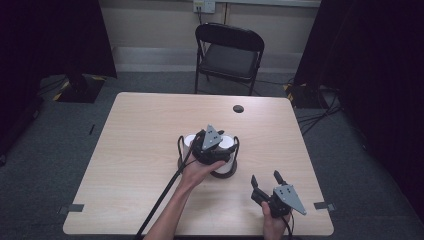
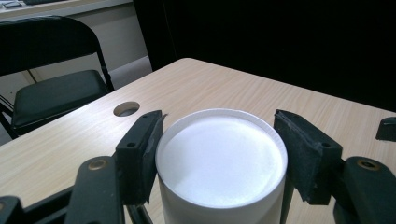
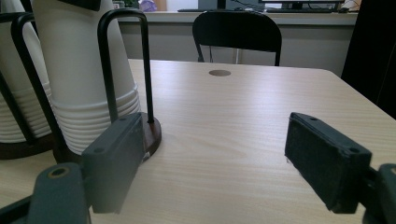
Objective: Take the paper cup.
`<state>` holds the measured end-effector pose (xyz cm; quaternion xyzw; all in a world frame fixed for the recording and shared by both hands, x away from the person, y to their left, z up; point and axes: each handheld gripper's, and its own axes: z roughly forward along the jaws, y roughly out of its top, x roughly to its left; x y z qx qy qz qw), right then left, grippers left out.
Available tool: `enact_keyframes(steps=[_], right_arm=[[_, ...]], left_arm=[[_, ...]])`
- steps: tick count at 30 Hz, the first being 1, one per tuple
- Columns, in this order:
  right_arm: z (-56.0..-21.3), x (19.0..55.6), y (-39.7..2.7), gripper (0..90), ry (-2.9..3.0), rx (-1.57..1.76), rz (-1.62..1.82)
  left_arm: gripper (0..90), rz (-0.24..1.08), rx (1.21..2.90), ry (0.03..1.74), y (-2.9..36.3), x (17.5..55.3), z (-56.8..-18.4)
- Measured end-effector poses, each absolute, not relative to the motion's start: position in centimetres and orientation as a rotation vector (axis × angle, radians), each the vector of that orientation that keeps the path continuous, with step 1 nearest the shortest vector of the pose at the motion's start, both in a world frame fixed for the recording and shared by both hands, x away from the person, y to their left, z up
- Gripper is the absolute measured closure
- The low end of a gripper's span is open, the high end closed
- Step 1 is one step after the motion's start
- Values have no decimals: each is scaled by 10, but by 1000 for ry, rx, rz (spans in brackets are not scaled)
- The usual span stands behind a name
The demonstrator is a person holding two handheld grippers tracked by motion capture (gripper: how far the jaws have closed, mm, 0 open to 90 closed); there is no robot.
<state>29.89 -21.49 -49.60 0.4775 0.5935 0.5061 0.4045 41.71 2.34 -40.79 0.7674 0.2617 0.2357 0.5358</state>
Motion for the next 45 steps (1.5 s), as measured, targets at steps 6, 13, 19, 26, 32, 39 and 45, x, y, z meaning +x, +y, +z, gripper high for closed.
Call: enact_keyframes(steps=[6, 13, 19, 26, 32, 39, 45], right_arm=[[-496, 299, -215, 195, 1496, 1205, 1278], [-496, 299, -215, 195, 1498, 1205, 1277], [-496, 299, -215, 195, 1505, 1204, 1277], [-496, 299, -215, 197, 1507, 1204, 1278], [-496, 299, -215, 197, 1501, 1211, 1280], [-496, 299, -215, 198, 1499, 1206, 1279], [-496, 299, -215, 199, 1497, 1206, 1279]], left_arm=[[356, 550, 1824, 622, 23, 417, -408], [357, 532, 1785, 618, 27, 416, -403], [357, 529, 1761, 622, 29, 415, -398], [357, 536, 1736, 623, 31, 413, -393], [357, 539, 1706, 627, 34, 413, -387], [358, 540, 1678, 626, 35, 411, -384], [358, 557, 1664, 627, 36, 410, -382]])
